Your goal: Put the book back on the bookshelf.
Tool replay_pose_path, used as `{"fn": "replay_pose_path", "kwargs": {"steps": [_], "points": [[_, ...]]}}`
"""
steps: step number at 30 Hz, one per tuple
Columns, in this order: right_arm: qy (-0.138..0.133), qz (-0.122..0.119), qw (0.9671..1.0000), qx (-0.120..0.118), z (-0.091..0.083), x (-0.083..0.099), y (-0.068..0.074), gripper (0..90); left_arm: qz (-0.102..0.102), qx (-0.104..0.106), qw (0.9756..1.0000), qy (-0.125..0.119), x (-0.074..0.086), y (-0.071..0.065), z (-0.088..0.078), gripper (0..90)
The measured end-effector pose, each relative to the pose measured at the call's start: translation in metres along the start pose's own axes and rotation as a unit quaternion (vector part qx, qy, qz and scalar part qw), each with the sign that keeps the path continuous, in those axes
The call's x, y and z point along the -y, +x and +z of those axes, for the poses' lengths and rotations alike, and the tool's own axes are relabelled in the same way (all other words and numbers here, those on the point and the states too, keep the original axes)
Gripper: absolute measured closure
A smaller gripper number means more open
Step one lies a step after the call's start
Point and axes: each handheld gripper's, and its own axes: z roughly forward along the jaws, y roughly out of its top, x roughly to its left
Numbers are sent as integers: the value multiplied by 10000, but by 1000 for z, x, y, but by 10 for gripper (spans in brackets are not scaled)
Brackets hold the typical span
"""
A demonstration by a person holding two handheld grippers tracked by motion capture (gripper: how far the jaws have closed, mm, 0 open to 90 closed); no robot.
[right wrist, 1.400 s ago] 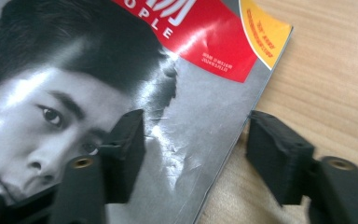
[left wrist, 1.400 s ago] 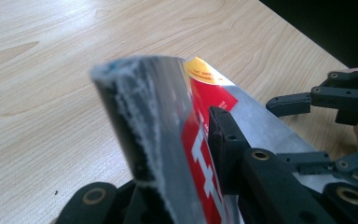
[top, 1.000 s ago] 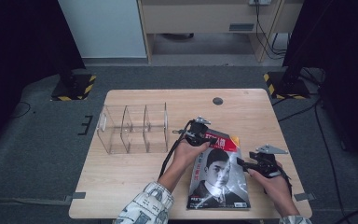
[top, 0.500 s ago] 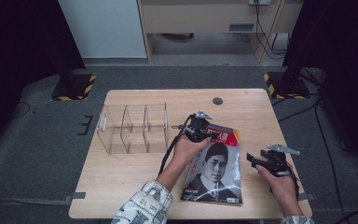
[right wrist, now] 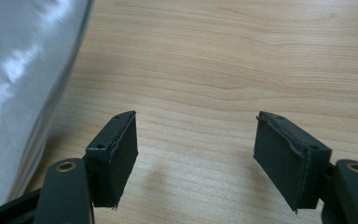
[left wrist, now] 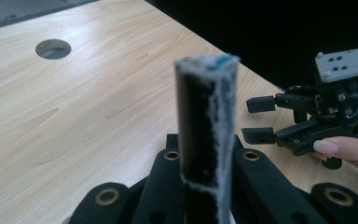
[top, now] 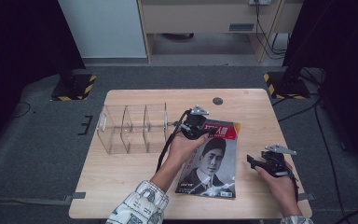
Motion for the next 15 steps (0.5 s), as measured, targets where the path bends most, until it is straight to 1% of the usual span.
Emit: {"fn": "replay_pose_path", "kwargs": {"steps": [1,2,3,4,5,6,8,10,15], "points": [[-1,5,9999,122,-1,0,-1,309,10,0,10000,-14,-2,0,-1,865],[-33,-57,9995,295,-1,0,-1,314,16,11,10000,-30,-3,0,-3,865],[-33,-57,9995,295,-1,0,-1,314,16,18,10000,-57,-4,0,-4,865],[-67,-113,9988,471,-2,0,-3,313,-2,30,10000,-95,-5,0,-6,865],[-67,-113,9988,471,-2,0,-3,313,-2,30,10000,-95,-5,0,-6,865],[-60,-62,9989,455,-2,0,-3,310,-1,29,10000,-93,-5,1,-6,865],[13,-22,9990,444,0,1,-3,300,-13,45,9999,-95,-6,2,-7,865],[78,-53,9991,421,2,1,-2,297,-3,63,9999,-106,-7,2,-9,865],[122,-117,9991,386,3,3,0,291,5,79,9998,-185,-9,2,-14,865]]}}
